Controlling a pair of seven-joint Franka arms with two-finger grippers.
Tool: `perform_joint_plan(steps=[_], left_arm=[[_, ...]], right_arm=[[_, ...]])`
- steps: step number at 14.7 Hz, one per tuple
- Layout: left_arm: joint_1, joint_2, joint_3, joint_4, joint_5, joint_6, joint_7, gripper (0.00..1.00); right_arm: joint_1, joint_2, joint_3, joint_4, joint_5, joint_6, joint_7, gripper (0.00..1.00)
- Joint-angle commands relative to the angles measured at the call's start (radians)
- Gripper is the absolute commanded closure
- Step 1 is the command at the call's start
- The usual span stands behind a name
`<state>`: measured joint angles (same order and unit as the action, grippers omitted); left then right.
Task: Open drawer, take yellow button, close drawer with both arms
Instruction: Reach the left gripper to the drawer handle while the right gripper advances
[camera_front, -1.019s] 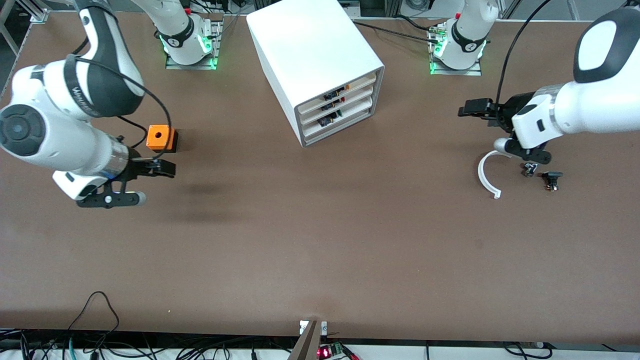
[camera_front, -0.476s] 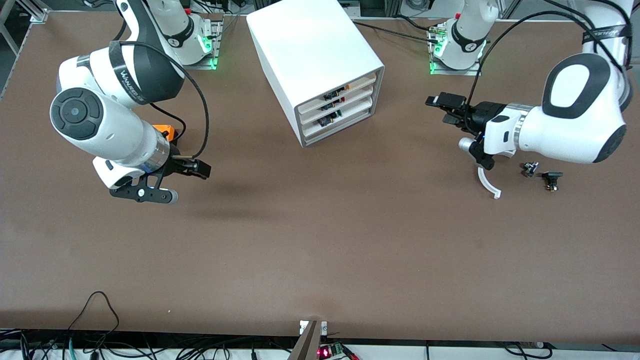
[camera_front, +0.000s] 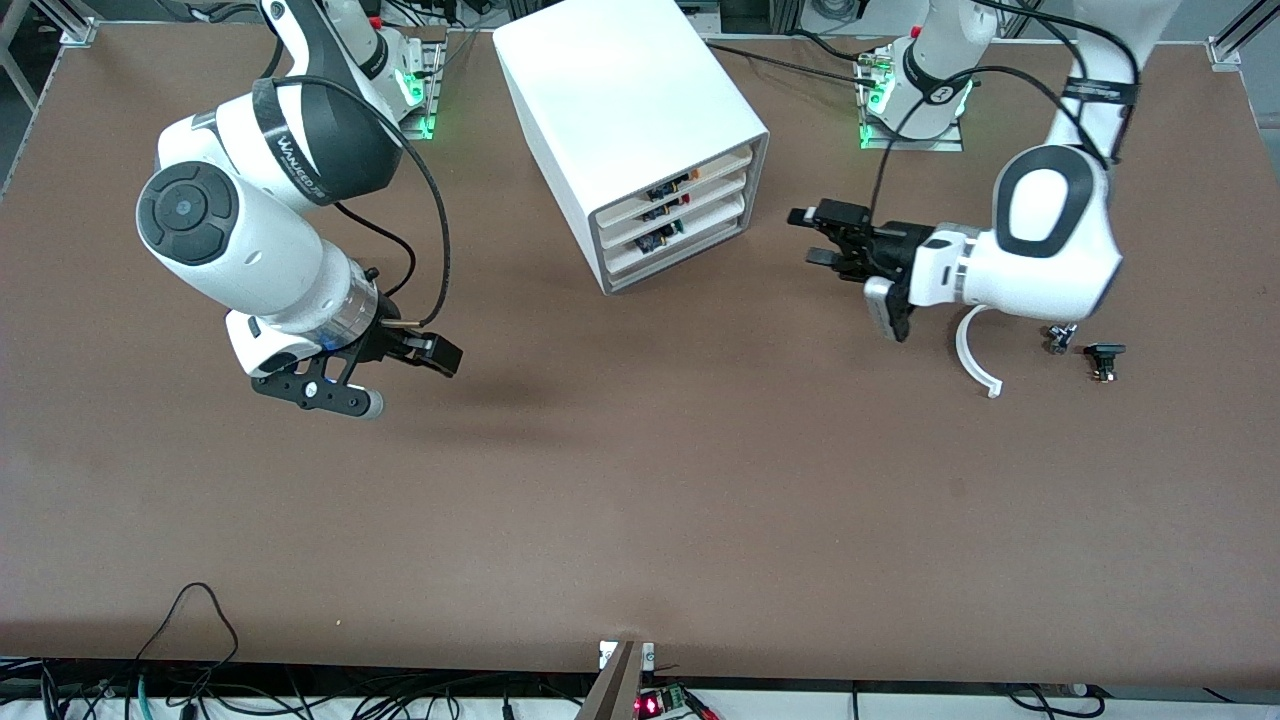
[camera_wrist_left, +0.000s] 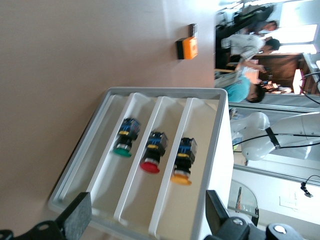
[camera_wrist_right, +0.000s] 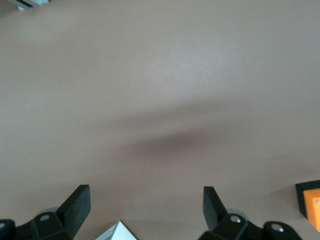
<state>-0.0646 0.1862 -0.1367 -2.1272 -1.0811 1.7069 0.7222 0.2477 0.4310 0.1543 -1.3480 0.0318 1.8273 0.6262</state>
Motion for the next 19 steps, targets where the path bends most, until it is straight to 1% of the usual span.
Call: perform_joint_plan(steps=[1,3,5,7,9,10,13,14,15,16,18,19], left_arm=[[0.009,-0.060,-0.021,-0.166,-0.140,0.045,0.187,0.02],[0.006,-0.057,-0.043,-0.226,-0.225,0.046,0.258,0.03],[0.006,-0.057,-0.081,-0.276,-0.328,0.048,0.302,0.07],[0.005,-0.053,-0.112,-0.299,-0.367,0.060,0.306,0.10],[0.011,-0.056,-0.173,-0.324,-0.402,0.086,0.306,0.15],[0.011,-0.054,-0.179,-0.332,-0.411,0.086,0.306,0.21],[0.005,-0.054,-0.184,-0.342,-0.412,0.086,0.306,0.31],[0.006,-0.054,-0.193,-0.346,-0.412,0.086,0.306,0.39],[0.005,-0.051,-0.198,-0.346,-0.412,0.088,0.306,0.45],[0.005,-0.050,-0.208,-0.346,-0.412,0.097,0.306,0.47],[0.003,-0.048,-0.233,-0.349,-0.411,0.109,0.306,0.56],[0.005,-0.048,-0.244,-0.349,-0.412,0.118,0.304,0.68]], right_arm=[[0.001,0.017,-0.002,0.027,0.032,0.053,0.023,0.00],[0.001,0.017,-0.002,0.021,0.084,0.108,0.041,0.00],[0.007,0.017,-0.002,0.007,0.095,0.165,0.043,0.00],[0.010,0.017,-0.002,-0.010,0.102,0.226,0.062,0.00],[0.024,0.022,-0.002,-0.014,0.102,0.276,0.099,0.00],[0.027,0.025,-0.002,-0.014,0.102,0.291,0.113,0.00],[0.039,0.031,-0.002,-0.016,0.102,0.323,0.153,0.00],[0.050,0.032,-0.001,-0.014,0.102,0.340,0.183,0.00],[0.059,0.038,-0.002,-0.013,0.100,0.348,0.216,0.00],[0.073,0.043,-0.002,-0.010,0.099,0.349,0.252,0.00],[0.100,0.052,-0.002,0.007,0.094,0.349,0.318,0.00],[0.107,0.058,-0.002,0.013,0.091,0.346,0.340,0.00]])
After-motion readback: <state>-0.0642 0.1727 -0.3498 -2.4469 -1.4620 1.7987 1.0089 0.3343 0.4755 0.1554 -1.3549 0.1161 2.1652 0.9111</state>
